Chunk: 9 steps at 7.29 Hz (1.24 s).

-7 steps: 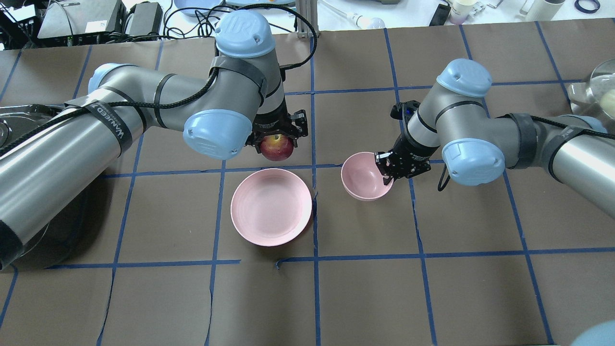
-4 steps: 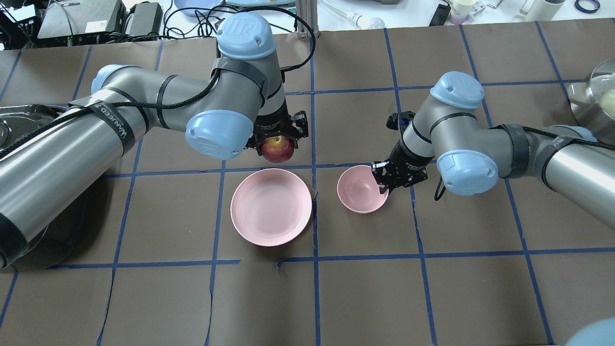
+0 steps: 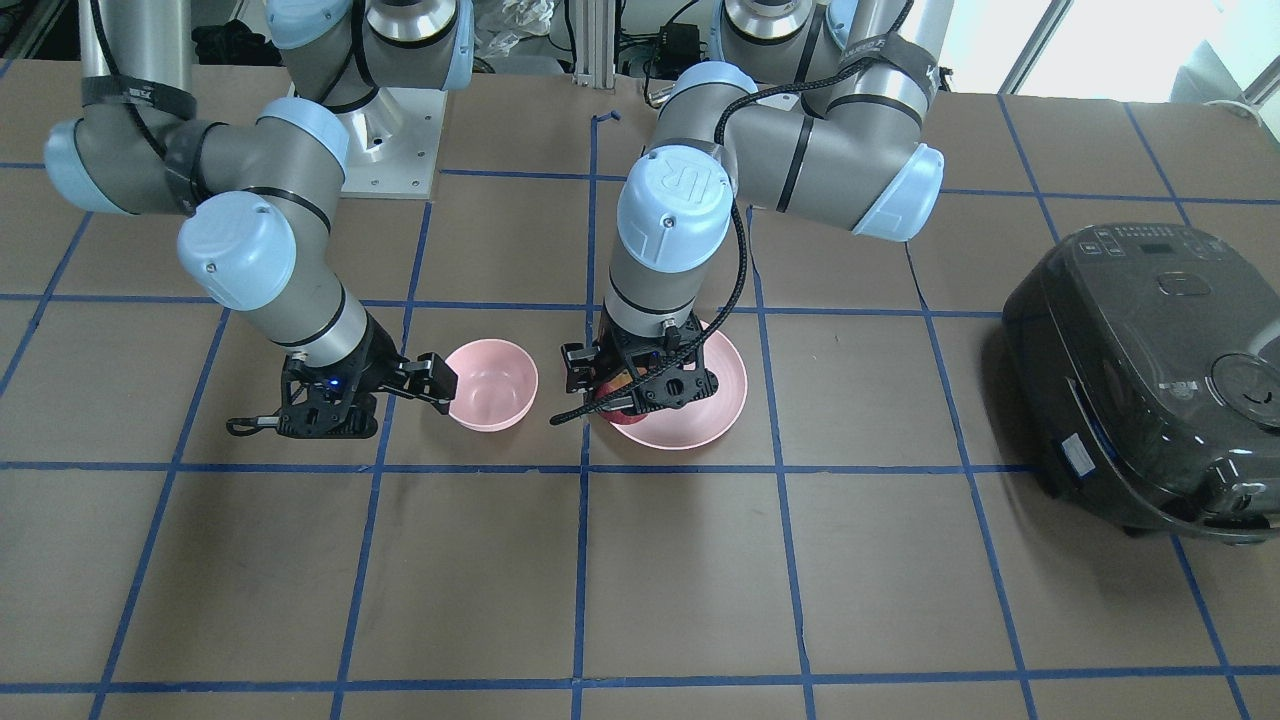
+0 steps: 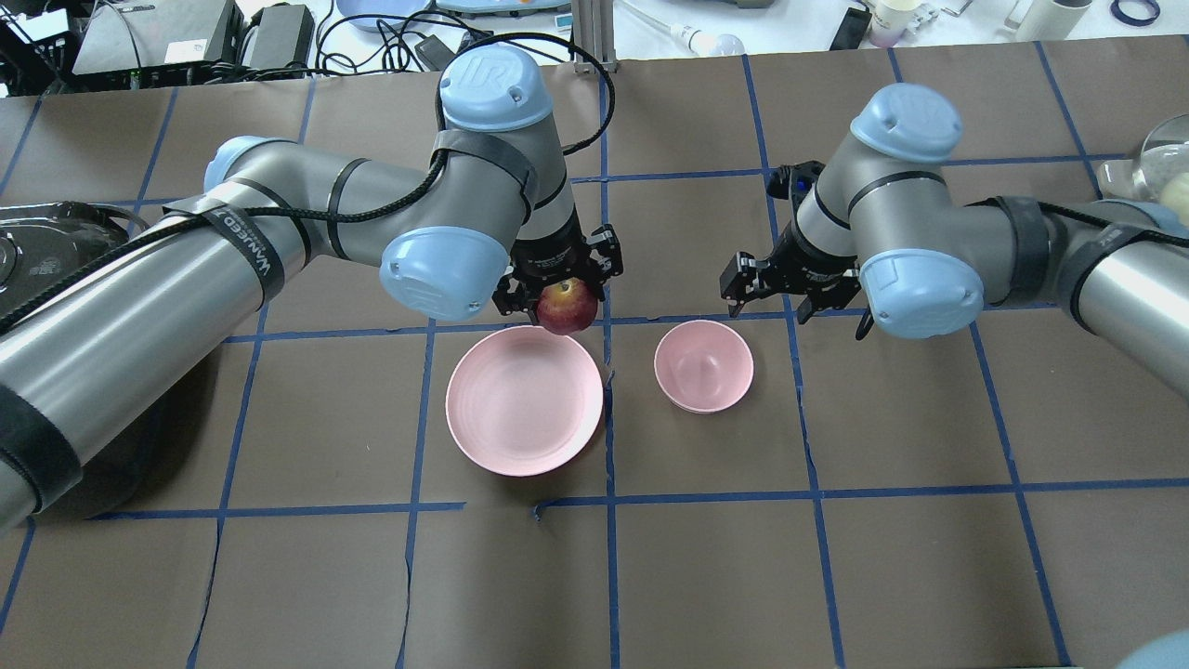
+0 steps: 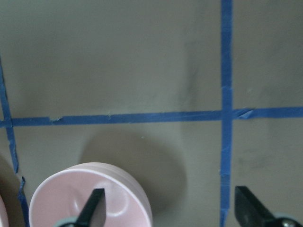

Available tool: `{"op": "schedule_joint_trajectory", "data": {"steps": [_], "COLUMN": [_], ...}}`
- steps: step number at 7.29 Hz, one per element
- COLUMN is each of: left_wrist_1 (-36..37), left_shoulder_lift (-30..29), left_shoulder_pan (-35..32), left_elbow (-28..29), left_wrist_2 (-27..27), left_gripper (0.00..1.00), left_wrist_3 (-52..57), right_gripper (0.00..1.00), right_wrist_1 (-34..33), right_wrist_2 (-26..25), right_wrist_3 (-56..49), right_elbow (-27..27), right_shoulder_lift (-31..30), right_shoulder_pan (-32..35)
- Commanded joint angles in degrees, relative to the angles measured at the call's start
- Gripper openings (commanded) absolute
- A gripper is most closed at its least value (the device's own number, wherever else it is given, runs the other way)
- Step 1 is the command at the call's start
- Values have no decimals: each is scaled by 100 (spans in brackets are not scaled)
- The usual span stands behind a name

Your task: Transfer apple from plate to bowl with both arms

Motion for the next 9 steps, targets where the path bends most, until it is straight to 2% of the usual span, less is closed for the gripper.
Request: {"op": "schedule_joint_trajectory", "data": {"steps": [1, 2, 3, 5, 9], "left_wrist_1": [290, 780, 1211, 1242, 1233], "left_shoulder_lift": [-231, -432, -652, -786, -873], "left_shoulder_pan": [-471, -640, -859, -1273, -1274], "left_elbow": [-28, -2, 7, 34, 122], "left_wrist_2": [-71, -105, -105, -70, -43], "left_gripper": [0, 0, 0, 0, 0], "left_wrist_3": [-969, -1598, -1996, -2395, -2404], "right_gripper": [100, 100, 100, 100, 100], "right_wrist_1": [888, 1189, 1374, 1421, 1517], "right_wrist_2": [-469, -652, -671, -619, -724], "right_wrist_3": [-373, -1185, -1541, -1544, -1456], "right_elbow": [-667, -887, -968, -960, -986], "right_shoulder_lift": [-229, -273, -422, -547, -599], "right_shoulder_pan": [-399, -854, -1233, -1307, -1307]}}
